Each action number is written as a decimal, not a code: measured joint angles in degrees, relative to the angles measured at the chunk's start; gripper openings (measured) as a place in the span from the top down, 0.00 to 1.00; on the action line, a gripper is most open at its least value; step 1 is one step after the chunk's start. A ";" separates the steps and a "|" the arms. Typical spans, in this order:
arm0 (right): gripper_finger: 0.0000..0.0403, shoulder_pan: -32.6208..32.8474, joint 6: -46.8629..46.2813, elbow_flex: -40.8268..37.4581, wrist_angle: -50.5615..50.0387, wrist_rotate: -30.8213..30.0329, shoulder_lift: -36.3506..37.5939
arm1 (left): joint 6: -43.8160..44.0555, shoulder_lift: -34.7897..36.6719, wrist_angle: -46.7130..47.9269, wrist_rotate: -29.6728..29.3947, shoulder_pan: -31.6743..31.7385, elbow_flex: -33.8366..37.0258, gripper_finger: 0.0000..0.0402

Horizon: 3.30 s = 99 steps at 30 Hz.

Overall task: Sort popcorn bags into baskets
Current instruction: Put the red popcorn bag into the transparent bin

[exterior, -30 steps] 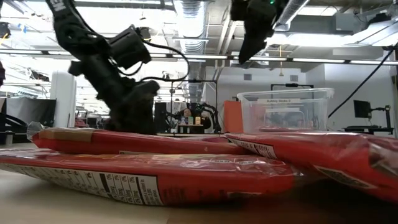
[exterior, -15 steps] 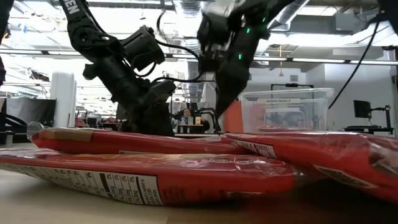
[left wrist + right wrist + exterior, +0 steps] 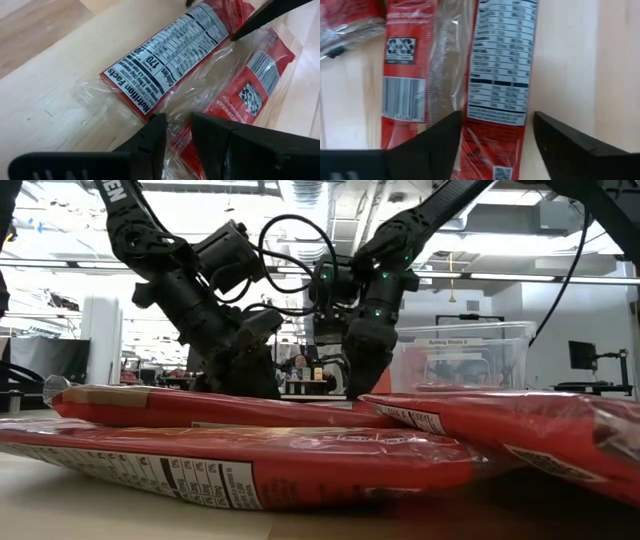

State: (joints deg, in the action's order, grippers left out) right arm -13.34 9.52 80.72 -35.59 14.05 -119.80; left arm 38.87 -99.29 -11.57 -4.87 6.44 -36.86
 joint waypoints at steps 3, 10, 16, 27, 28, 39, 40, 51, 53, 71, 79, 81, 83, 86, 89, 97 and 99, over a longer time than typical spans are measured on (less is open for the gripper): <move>0.47 0.79 -0.21 -0.10 0.14 0.10 -0.10 | -0.02 0.00 -0.07 -0.38 -0.01 0.02 0.78; 0.85 -0.21 -2.09 -0.17 -0.33 0.21 0.38 | 0.10 -0.01 -0.13 -0.27 0.07 0.00 0.78; 0.96 -0.60 -2.12 -0.44 -0.80 -0.02 1.76 | 0.86 1.37 0.05 4.40 0.98 0.00 0.78; 0.97 -3.86 -1.55 -0.54 -3.31 -2.12 9.70 | 2.63 21.92 7.61 13.14 6.69 0.20 0.78; 0.97 -4.51 -1.53 -0.54 -3.91 -2.00 10.91 | 2.62 24.47 8.95 12.92 6.93 0.20 0.78; 0.99 -14.74 -0.25 -0.41 -7.51 -3.19 29.49 | 2.13 46.13 21.01 -3.34 6.97 0.09 0.78; 0.99 -16.14 0.28 -0.41 -8.41 -4.45 31.10 | 2.15 46.99 22.44 -4.69 6.97 0.09 0.78; 0.99 -32.48 8.82 -0.34 -16.65 -8.67 40.50 | 1.88 48.14 28.18 -7.09 6.97 0.00 0.78; 0.98 -35.07 11.06 -0.34 -18.85 -10.46 40.60 | 1.86 47.36 28.01 -7.14 6.97 0.00 0.78; 0.96 -39.70 20.49 -0.37 -28.70 -16.08 29.60 | 0.77 44.83 29.06 -7.54 6.97 0.00 0.78; 0.92 -39.70 20.56 -0.37 -28.82 -20.89 24.84 | 0.35 44.83 28.94 -7.82 6.97 0.00 0.78; 0.88 -39.70 20.57 -0.37 -28.79 -22.27 24.18 | 0.35 44.83 29.02 -7.82 6.97 0.00 0.78; 0.85 -39.70 20.55 -0.37 -28.78 -23.30 23.91 | 0.07 44.83 29.06 -7.83 6.97 0.00 0.78; 0.78 -39.68 20.57 -0.37 -28.79 -23.44 23.94 | -0.10 44.83 29.24 -7.87 6.97 0.00 0.78; 0.71 -39.69 20.80 -0.36 -28.69 -23.83 24.94 | -0.25 44.83 29.24 -7.95 6.97 0.00 0.78; 0.55 -39.33 20.50 -0.32 -28.41 -25.22 29.94 | -1.68 44.83 29.56 -6.14 6.97 0.00 0.78; 0.54 -38.37 19.71 -0.32 -28.47 -22.73 32.19 | -3.41 44.83 31.60 -1.58 6.75 0.00 0.78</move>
State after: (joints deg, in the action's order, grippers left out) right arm -51.71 29.23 80.40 -64.06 -8.67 -87.61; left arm 35.46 -54.46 20.04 -6.45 13.19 -36.86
